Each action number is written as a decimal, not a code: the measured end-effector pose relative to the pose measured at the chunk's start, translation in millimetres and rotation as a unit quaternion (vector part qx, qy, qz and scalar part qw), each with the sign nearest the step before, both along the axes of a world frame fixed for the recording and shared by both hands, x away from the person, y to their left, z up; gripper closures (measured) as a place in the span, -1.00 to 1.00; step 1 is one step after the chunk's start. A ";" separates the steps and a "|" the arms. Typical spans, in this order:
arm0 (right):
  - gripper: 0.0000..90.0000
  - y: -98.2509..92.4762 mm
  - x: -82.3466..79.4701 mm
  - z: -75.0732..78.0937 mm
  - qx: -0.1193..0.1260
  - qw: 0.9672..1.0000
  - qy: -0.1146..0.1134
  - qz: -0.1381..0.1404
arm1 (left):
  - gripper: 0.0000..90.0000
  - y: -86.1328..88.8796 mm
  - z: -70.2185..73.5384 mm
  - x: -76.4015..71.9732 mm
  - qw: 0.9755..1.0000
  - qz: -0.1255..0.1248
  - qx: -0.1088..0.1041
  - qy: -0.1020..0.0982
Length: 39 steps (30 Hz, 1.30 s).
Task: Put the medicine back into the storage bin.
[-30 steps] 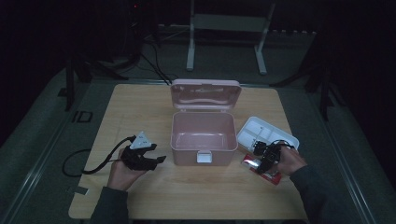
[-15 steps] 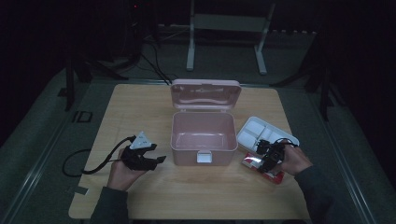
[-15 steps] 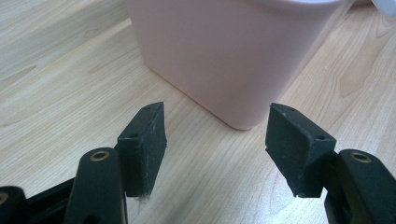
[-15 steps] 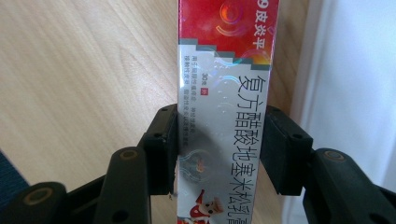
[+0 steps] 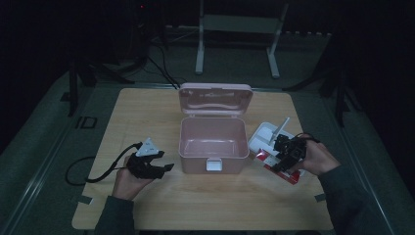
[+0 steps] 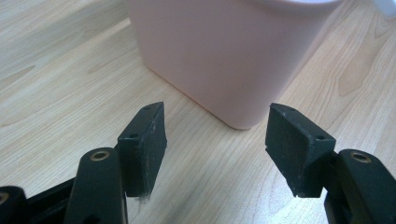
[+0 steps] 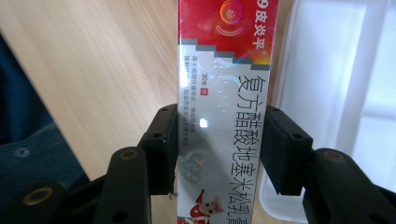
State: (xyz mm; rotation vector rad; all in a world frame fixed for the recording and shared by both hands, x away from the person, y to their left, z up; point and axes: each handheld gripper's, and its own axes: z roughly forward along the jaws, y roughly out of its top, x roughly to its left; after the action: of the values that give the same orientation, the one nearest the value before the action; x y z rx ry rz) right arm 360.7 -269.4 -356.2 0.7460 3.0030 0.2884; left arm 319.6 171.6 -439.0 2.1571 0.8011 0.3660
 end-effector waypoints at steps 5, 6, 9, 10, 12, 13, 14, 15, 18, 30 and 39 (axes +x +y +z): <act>0.14 12.6 2.4 27.6 0.002 1.000 -0.013 0.024 | -0.15 -1.0 -0.3 -0.3 1.000 -0.002 -0.003 0.001; 0.14 15.8 3.8 32.0 0.000 0.999 -0.016 0.028 | -0.15 -0.7 -0.1 -0.3 1.000 -0.002 -0.003 0.001; 0.14 27.0 8.4 42.1 -0.007 0.999 -0.022 0.042 | -0.15 -0.5 -0.1 -0.3 1.000 -0.002 -0.004 0.001; 0.14 31.2 10.4 44.7 -0.010 0.999 -0.023 0.048 | -0.15 -0.7 -0.2 -0.2 1.000 -0.002 -0.004 0.001; 0.14 40.6 14.6 49.1 -0.010 0.998 -0.027 0.060 | -0.15 -1.1 -0.6 0.0 1.000 -0.002 -0.004 0.001; 0.14 47.2 17.5 51.5 -0.011 0.997 -0.027 0.071 | -0.15 -1.2 -0.8 0.1 1.000 -0.002 -0.003 0.001; 0.14 53.1 19.4 53.1 -0.013 0.996 -0.027 0.079 | -0.15 -1.3 -0.8 0.1 1.000 -0.002 -0.003 0.001; 0.14 57.7 20.7 54.0 -0.014 0.996 -0.027 0.085 | -0.15 -1.3 -0.8 0.0 1.000 -0.002 -0.004 0.001; 0.14 76.8 25.7 56.6 -0.023 0.993 -0.025 0.111 | -0.15 -0.9 -0.6 -0.3 1.000 -0.002 -0.004 0.001; 0.14 138.5 38.2 51.1 -0.051 0.980 -0.022 0.191 | -0.15 -1.3 -1.4 0.0 1.000 -0.004 -0.003 0.001; 0.14 173.1 41.9 42.2 -0.066 0.971 -0.012 0.231 | -0.15 -1.7 -1.6 0.0 1.000 -0.005 -0.004 0.002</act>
State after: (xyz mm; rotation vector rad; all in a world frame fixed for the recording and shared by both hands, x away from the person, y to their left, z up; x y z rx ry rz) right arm 402.6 -96.3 -314.0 0.0239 3.0958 0.1033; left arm 319.5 170.0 -440.6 2.1546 0.7921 0.3513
